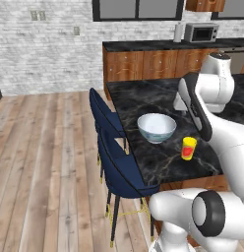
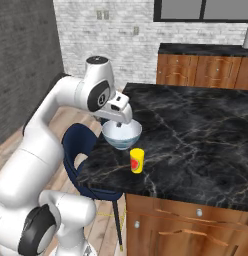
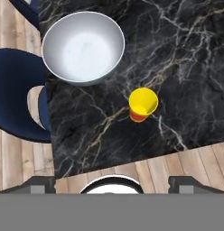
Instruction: Place the cup inside the bowl on the dining table and move the bowl to any counter.
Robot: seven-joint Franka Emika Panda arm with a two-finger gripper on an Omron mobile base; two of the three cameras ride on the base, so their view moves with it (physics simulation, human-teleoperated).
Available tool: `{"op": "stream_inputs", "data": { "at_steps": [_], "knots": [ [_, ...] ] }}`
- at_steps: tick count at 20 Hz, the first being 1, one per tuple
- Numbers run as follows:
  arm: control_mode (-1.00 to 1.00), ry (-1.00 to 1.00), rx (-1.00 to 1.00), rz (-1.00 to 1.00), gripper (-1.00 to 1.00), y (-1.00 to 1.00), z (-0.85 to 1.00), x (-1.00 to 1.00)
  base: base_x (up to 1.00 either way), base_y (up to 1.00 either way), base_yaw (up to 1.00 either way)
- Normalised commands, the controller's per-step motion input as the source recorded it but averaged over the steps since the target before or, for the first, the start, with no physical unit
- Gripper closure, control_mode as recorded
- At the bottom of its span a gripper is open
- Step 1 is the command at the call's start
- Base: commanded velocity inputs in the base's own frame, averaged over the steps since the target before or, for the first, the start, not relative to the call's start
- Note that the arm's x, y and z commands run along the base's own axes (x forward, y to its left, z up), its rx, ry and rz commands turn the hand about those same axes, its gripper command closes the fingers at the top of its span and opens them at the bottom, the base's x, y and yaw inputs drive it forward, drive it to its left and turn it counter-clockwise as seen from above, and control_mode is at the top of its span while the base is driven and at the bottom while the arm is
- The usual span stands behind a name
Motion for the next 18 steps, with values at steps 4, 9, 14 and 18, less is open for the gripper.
{"op": "stream_inputs", "data": {
  "at_steps": [4, 9, 14, 18],
  "knots": [
    [-1.0, 0.02, 0.0, -0.03, -1.0, -0.43, -0.22, 0.06, 0.0, 0.0, 0.0],
    [-1.0, 0.0, 0.0, -0.02, -1.0, -0.44, -0.3, 0.08, 0.0, 0.0, 0.0],
    [-1.0, 0.0, 0.0, 0.0, -1.0, -0.3, -0.31, 0.09, 0.0, 0.0, 0.0],
    [-1.0, 0.0, 0.0, 0.0, -1.0, -0.22, -0.29, 0.15, 0.0, 0.0, 0.0]
  ]
}}
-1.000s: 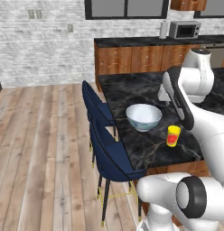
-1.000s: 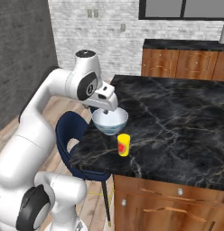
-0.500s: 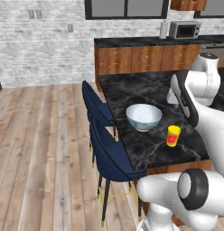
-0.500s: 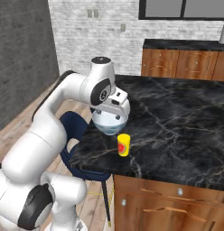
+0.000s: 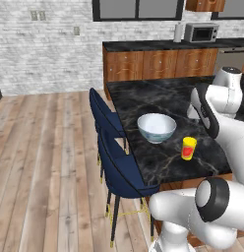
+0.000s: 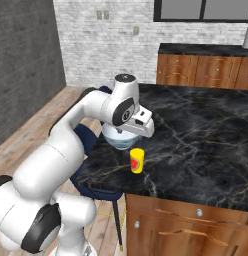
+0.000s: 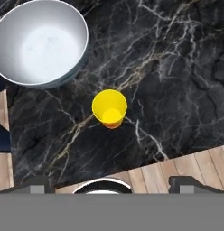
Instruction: Place the cup inside the bowl on the dining table and move the bowl to any counter.
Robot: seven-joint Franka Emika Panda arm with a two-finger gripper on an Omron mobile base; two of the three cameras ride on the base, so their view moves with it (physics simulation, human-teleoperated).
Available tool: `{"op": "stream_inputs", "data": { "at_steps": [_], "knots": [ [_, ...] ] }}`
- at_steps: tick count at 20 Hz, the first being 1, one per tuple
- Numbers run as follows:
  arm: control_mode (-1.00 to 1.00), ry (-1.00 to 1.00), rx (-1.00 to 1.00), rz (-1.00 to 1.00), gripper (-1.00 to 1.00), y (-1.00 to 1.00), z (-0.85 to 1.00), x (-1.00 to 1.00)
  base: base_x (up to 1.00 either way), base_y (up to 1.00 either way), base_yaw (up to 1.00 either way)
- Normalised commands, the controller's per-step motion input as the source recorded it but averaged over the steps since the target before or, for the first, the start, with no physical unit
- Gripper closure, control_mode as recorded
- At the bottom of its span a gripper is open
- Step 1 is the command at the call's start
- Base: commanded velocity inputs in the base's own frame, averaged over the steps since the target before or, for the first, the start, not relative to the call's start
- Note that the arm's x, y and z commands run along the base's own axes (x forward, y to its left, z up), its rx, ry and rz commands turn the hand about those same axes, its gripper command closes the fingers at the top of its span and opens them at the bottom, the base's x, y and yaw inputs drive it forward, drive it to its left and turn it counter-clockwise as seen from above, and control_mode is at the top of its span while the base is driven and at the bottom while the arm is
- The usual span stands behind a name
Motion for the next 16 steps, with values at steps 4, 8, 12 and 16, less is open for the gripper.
{"op": "stream_inputs", "data": {
  "at_steps": [4, 8, 12, 16],
  "knots": [
    [-1.0, 0.0, 0.0, 0.0, -1.0, -0.19, -0.28, 0.22, 0.0, 0.0, 0.0],
    [-1.0, 0.0, 0.0, 0.0, -1.0, -0.2, -0.3, 0.28, 0.0, 0.0, 0.0],
    [-1.0, 0.01, 0.0, 0.0, -1.0, -0.1, -0.11, 0.27, 0.0, 0.0, 0.0],
    [-1.0, 0.04, 0.0, -0.03, -1.0, 0.0, -0.16, 0.33, 0.0, 0.0, 0.0]
  ]
}}
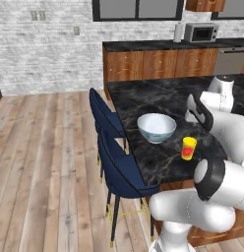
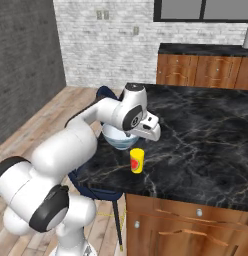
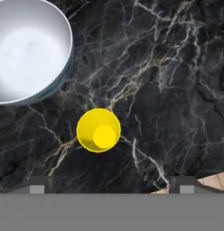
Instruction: Place the cup inside the bowl on the dining table and move the bowl to any counter.
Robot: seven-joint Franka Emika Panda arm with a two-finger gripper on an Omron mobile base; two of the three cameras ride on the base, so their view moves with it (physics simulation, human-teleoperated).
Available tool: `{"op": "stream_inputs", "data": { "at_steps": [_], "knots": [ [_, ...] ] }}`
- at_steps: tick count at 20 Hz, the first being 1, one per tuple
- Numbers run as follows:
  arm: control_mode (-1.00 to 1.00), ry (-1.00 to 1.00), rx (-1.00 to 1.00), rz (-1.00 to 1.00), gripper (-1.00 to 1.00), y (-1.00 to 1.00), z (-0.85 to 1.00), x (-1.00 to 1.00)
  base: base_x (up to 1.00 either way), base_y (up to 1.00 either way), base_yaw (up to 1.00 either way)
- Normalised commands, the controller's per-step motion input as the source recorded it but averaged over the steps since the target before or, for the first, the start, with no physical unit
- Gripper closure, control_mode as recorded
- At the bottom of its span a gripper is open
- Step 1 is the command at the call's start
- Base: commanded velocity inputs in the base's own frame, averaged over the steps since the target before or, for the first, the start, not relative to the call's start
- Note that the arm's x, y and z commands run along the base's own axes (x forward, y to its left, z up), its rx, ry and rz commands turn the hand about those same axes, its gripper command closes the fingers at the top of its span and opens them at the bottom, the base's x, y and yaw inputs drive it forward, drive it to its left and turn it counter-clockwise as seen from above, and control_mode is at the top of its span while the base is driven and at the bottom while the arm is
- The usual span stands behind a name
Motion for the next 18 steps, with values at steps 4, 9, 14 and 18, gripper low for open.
{"op": "stream_inputs", "data": {
  "at_steps": [4, 9, 14, 18],
  "knots": [
    [-1.0, 0.06, 0.0, -0.04, -1.0, 0.0, -0.27, 0.24, 0.0, 0.0, 0.0],
    [-1.0, 0.07, 0.0, -0.02, -1.0, -0.15, -0.38, 0.09, 0.0, 0.0, 0.0],
    [-1.0, 0.03, 0.0, -0.01, -1.0, -0.16, -0.27, 0.21, 0.0, 0.0, 0.0],
    [-1.0, 0.02, 0.0, -0.01, -1.0, -0.1, -0.26, 0.34, 0.0, 0.0, 0.0]
  ]
}}
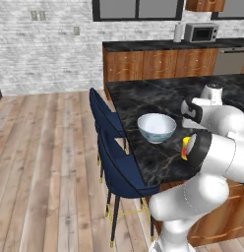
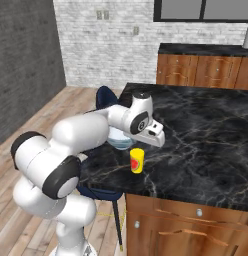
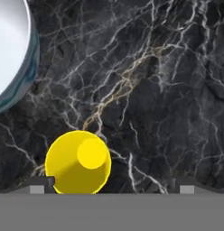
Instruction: Place the cup inside the bowl on the dining table and move the bowl to any counter.
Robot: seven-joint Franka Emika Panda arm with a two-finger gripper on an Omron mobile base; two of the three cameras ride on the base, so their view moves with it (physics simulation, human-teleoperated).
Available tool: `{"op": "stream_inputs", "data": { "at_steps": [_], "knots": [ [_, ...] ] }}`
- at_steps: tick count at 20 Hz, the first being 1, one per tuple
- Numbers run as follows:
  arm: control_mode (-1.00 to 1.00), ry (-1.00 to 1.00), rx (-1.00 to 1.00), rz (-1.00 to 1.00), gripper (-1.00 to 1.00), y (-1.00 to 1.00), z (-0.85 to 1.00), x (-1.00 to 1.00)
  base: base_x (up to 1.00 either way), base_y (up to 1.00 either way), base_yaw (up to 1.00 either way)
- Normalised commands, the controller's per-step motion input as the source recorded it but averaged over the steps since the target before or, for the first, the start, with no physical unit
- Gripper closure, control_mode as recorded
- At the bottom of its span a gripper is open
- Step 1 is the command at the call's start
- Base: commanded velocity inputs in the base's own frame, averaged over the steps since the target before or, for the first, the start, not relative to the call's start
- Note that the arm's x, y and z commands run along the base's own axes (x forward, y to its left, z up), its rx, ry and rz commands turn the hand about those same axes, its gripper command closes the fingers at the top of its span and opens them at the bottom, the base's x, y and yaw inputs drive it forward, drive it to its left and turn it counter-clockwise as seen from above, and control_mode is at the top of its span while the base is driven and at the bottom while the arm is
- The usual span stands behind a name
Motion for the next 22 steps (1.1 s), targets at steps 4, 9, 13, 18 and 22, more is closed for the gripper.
{"op": "stream_inputs", "data": {
  "at_steps": [4, 9, 13, 18, 22],
  "knots": [
    [-1.0, 0.04, 0.0, 0.0, -1.0, -0.07, -0.27, 0.18, 0.0, 0.0, 0.0],
    [-1.0, 0.05, 0.0, 0.0, -1.0, -0.1, -0.3, 0.11, 0.0, 0.0, 0.0],
    [-1.0, 0.05, 0.01, 0.0, -1.0, 0.0, -0.2, 0.15, 0.0, 0.0, 0.0],
    [-1.0, 0.08, 0.05, 0.0, -1.0, 0.0, -0.12, 0.07, 0.0, 0.0, 0.0],
    [-1.0, 0.08, 0.08, 0.0, -1.0, 0.0, -0.1, 0.08, 0.0, 0.0, 0.0]
  ]
}}
